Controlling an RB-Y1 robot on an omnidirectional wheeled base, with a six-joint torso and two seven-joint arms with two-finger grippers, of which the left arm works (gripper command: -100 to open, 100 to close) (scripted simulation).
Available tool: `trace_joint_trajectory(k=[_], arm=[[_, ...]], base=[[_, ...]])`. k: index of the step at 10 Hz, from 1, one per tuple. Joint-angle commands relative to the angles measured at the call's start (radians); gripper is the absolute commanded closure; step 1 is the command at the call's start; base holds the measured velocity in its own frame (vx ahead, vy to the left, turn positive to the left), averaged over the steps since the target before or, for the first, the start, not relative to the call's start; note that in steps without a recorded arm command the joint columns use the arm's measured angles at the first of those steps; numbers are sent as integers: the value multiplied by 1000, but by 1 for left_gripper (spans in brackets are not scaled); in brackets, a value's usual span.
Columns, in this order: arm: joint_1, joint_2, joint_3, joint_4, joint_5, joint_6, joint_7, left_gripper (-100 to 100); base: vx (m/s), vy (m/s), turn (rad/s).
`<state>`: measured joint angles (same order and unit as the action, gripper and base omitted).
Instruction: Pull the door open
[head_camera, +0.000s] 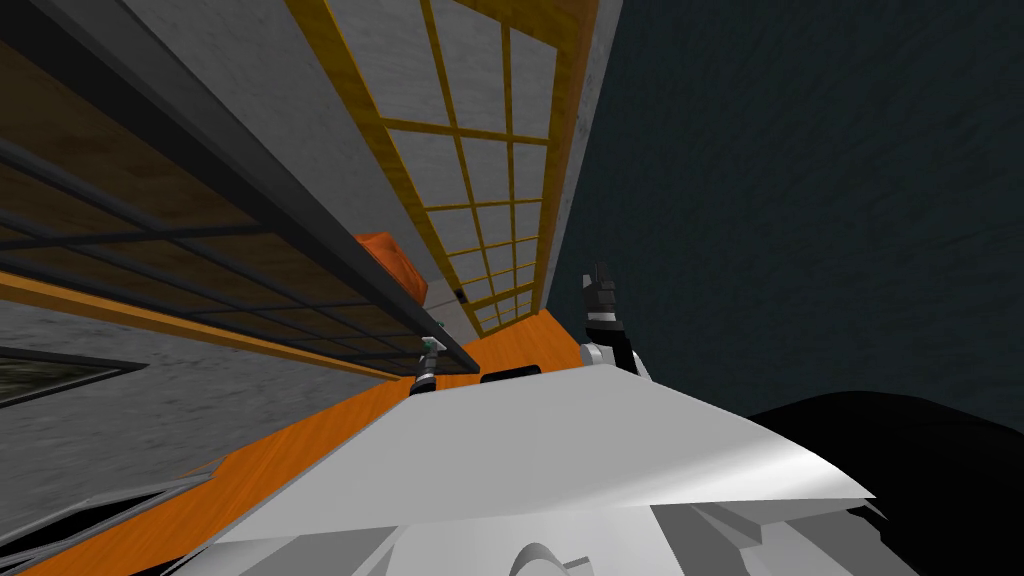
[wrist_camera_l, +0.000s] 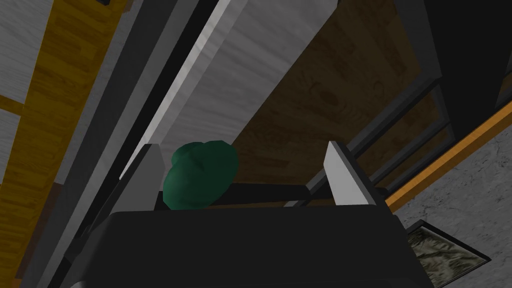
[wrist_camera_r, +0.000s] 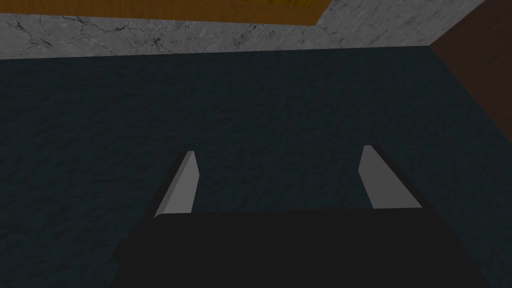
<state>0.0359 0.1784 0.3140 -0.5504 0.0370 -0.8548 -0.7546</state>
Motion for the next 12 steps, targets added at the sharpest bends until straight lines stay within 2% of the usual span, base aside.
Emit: trace_joint_trajectory(k=[1, 2, 3, 12], arm=[[19, 24, 20, -20, 22, 23, 35, 100], [19, 24, 20, -20, 22, 23, 35, 100], [21, 26, 16, -21, 29, 23, 63, 100], [21, 26, 16, -21, 29, 23, 63, 100]], base=[[-30, 22, -15], [-38, 6, -9], [-29, -6, -28], [-3, 0, 2]])
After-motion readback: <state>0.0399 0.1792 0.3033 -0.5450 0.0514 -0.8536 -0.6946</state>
